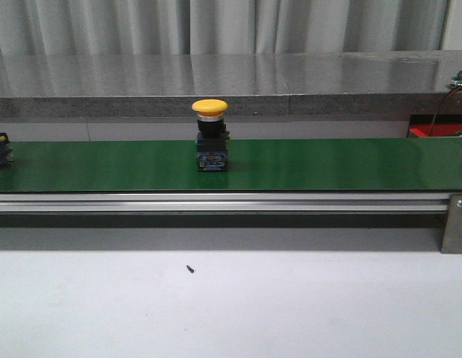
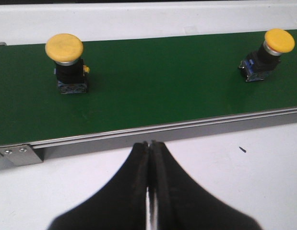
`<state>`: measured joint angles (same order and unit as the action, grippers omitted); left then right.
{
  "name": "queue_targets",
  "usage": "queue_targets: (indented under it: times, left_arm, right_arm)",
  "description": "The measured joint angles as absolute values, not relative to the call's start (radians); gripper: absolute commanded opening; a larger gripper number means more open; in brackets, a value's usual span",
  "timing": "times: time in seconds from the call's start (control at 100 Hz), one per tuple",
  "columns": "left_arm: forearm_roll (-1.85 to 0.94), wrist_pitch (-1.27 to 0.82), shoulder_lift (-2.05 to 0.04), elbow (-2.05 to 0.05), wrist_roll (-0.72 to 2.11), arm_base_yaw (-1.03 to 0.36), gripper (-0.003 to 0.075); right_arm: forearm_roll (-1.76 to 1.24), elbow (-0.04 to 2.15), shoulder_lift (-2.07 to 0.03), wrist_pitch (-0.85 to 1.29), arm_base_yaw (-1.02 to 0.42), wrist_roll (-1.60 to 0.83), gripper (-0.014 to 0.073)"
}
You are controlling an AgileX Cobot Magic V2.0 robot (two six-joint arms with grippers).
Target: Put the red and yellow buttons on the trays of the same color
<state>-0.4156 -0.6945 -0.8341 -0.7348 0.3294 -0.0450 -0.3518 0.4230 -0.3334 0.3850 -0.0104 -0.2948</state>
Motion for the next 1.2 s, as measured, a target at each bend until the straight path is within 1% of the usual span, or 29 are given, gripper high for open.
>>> queue_targets:
  times: [0.15, 0.37, 0.71, 0.77, 0.84, 0.91, 0.95, 0.96, 0.98, 1.03, 1.12, 1.16, 1.2]
  left_arm:
    - [-0.418, -0.702, -0.714, -0.679, 0.329, -0.045, -0.0020]
    - [-0.419, -0.715, -0.579, -0.626, 0.329, -0.045, -0.0020]
    - [-0.419, -0.719, -0.558, -0.622, 0.329, -0.045, -0.0020]
    - [-0.419, -0.719, -0.558, -0.622, 0.329, -0.045, -0.0020]
    - [-0.419, -0.721, -0.558, -0.622, 0.329, -0.045, -0.0020]
    - [-0.419, -0.721, -0.558, -0.622, 0.329, -0.045, -0.0020]
    - [-0.419, -0.721, -0.558, -0.622, 0.329, -0.045, -0.0020]
    - [-0.419, -0.721, -0.558, -0.622, 0.329, -0.045, -0.0020]
    - [-0.419, -0.721, -0.558, -0.622, 0.329, -0.045, -0.0020]
    - [-0.419, -0.721, -0.558, -0.622, 0.329, -0.045, -0.0020]
    - [-0.419, -0.721, -0.558, -0.622, 0.329, -0.045, -0.0020]
    - [-0.419, -0.721, -0.558, -0.622, 0.329, -0.045, -0.0020]
    - [-0.419, -0.721, -0.558, -0.622, 0.329, -0.045, -0.0020]
  right_arm:
    - [-0.352, 0.431, -0.361, 0.413, -0.010, -0.295, -0.0068]
    - [-0.352, 0.534, -0.508, 0.488, -0.010, -0.295, -0.0068]
    - [-0.352, 0.802, -0.828, 0.650, -0.010, -0.295, -0.0067]
    - [-0.352, 0.843, -0.882, 0.673, -0.010, -0.295, -0.0056]
    - [-0.354, 0.897, -0.948, 0.706, -0.010, -0.295, 0.0006]
    - [-0.358, 0.949, -1.015, 0.739, -0.010, -0.295, 0.0131]
    - [-0.362, 0.979, -1.055, 0.756, -0.010, -0.295, 0.0229]
    - [-0.365, 0.989, -1.061, 0.762, -0.010, -0.295, 0.0265]
    - [-0.369, 0.998, -1.081, 0.768, -0.010, -0.295, 0.0300]
    - [-0.378, 1.035, -1.127, 0.786, -0.010, -0.295, 0.0443]
    - [-0.397, 1.085, -1.206, 0.812, -0.010, -0.295, 0.0629]
    - [-0.400, 1.110, -1.241, 0.828, -0.010, -0.295, 0.0670]
    - [-0.405, 1.134, -1.268, 0.845, -0.012, -0.295, 0.0652]
